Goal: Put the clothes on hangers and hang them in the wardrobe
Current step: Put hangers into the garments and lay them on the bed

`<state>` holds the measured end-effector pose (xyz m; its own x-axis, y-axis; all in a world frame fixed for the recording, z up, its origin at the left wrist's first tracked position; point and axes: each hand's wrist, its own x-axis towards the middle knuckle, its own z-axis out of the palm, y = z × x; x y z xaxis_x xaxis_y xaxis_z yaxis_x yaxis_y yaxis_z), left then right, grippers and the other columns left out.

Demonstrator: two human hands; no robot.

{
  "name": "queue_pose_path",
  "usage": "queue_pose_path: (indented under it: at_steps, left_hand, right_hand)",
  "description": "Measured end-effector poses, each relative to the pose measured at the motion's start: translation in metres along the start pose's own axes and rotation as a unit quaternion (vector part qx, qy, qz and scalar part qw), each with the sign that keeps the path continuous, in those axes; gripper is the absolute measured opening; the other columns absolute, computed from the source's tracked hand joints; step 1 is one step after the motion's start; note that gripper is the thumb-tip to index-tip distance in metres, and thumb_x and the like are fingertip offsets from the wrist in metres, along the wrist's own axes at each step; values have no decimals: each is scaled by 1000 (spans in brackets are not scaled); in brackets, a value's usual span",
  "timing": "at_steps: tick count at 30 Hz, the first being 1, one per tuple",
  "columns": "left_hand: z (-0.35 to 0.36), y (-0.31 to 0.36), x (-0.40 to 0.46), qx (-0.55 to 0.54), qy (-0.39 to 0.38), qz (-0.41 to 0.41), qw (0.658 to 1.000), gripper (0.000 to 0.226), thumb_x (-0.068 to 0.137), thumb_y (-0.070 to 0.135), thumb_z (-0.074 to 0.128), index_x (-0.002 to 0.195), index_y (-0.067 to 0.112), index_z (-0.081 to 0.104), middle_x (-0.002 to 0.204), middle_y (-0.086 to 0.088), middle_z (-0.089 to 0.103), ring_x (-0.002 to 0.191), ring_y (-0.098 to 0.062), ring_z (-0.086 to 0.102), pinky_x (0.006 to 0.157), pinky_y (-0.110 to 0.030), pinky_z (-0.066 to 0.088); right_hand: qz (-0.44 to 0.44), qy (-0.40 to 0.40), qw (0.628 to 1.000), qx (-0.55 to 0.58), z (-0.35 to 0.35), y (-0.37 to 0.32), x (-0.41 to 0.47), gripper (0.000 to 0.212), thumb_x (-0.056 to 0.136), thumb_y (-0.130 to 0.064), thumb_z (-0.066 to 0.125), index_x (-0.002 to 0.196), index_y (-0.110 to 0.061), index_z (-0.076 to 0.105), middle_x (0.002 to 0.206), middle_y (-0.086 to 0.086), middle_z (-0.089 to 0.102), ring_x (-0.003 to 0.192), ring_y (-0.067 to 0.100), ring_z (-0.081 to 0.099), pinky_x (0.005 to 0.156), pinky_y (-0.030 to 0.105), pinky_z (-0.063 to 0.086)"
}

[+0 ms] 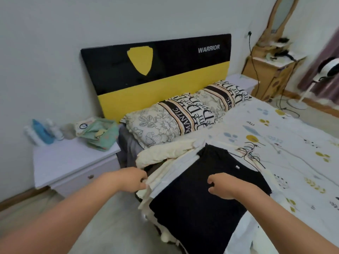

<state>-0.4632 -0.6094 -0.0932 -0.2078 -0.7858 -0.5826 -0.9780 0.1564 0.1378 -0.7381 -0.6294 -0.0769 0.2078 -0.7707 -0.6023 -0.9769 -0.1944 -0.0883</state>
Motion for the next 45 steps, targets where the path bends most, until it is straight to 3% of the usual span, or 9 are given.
queue_pose_path:
  at_steps: [9,17,23,29,36,41,45]
  left_hand:
    - [50,-89,-112,-104,40,-144,983,46,97,36,41,139,16,38,142,-7,42,128,-22,42,103,-28,33]
    - [131,-198,-256,-181,45,-265,946,48,96,38,41,140,19,35,144,-6,40,130,-22,40,106,-30,33]
    - [191,-267,-381,-247,73,-344,903,48,98,35,39,141,13,35,146,-6,37,132,-20,37,103,-25,30]
    - [255,-302,-487,-326,92,-441,831,43,95,38,44,131,14,48,132,-5,51,117,-18,50,94,-26,40]
    - [301,-328,-573,-399,130,-542,728,43,96,35,45,133,13,46,134,-6,49,120,-17,48,83,-19,40]
    - [298,-357,-616,-419,179,-604,654,44,98,34,42,138,18,40,139,-1,45,123,-13,45,89,-14,36]
    - [294,-386,-642,-430,248,-634,593,44,97,34,45,137,17,43,134,-2,50,120,-13,49,99,-19,38]
  right_hand:
    - [-160,13,981,-104,-5,-147,3,41,99,-27,39,136,-10,42,140,9,46,127,24,43,101,30,36]
    - [-277,1,941,-192,41,-325,-20,30,93,-21,44,120,-9,52,128,11,53,117,27,52,80,26,40]
    - [-358,-17,906,-227,88,-460,-62,44,97,-29,42,140,-16,39,144,8,42,130,27,42,106,35,34]
    - [-451,-38,845,-283,120,-580,-102,47,97,-29,41,142,-16,37,145,7,41,132,25,40,105,31,34]
    - [-546,-52,762,-344,141,-711,-134,48,97,-29,42,143,-18,35,147,5,38,133,23,39,105,28,33]
    - [-605,-48,708,-361,134,-799,-150,47,99,-27,40,144,-19,33,147,5,37,132,23,40,104,30,35]
    - [-645,-30,681,-345,118,-864,-165,43,99,-24,40,141,-19,38,144,5,41,129,23,43,102,29,36]
